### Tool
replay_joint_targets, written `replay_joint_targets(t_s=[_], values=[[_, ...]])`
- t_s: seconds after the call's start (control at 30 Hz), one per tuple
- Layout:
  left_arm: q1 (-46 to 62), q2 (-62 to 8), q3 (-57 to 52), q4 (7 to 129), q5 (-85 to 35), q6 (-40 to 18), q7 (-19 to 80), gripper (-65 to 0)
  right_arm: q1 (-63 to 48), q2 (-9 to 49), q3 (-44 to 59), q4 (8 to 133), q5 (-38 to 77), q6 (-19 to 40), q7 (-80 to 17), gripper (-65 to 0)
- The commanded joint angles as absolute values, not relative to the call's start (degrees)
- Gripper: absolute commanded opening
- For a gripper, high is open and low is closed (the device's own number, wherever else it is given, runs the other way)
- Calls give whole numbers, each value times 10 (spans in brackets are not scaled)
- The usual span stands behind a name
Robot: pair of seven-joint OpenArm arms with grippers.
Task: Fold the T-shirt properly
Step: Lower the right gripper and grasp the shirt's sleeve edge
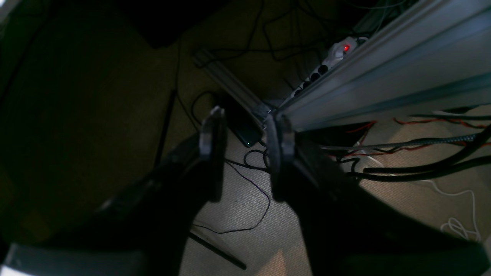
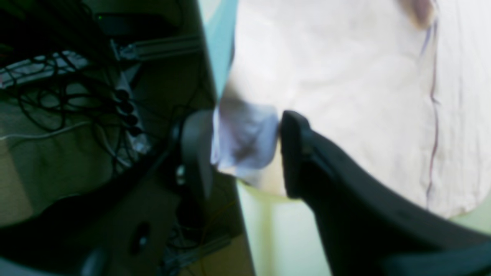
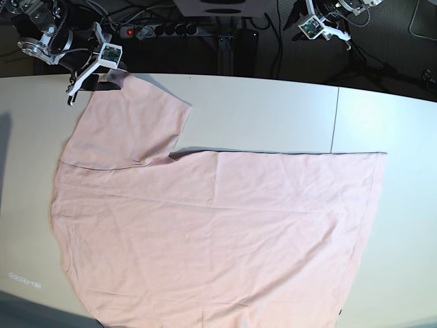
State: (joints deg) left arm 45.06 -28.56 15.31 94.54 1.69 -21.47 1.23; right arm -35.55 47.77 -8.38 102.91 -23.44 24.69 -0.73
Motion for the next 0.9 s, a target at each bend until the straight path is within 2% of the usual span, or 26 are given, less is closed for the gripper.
replay_joint_targets(t_s=[0.0,0.53,0.87], values=[[456,-291,152,953,13,-216,2,-437,-356,488,-77,1037,-232,224,-1,-386],[457,-291,152,953,13,-217,6,-437,-297,496,-71,1037,-229,225,-7,-386],[457,-291,152,972,13,-217,64,-437,-297,498,-71,1037,-204,225,-8,-385]])
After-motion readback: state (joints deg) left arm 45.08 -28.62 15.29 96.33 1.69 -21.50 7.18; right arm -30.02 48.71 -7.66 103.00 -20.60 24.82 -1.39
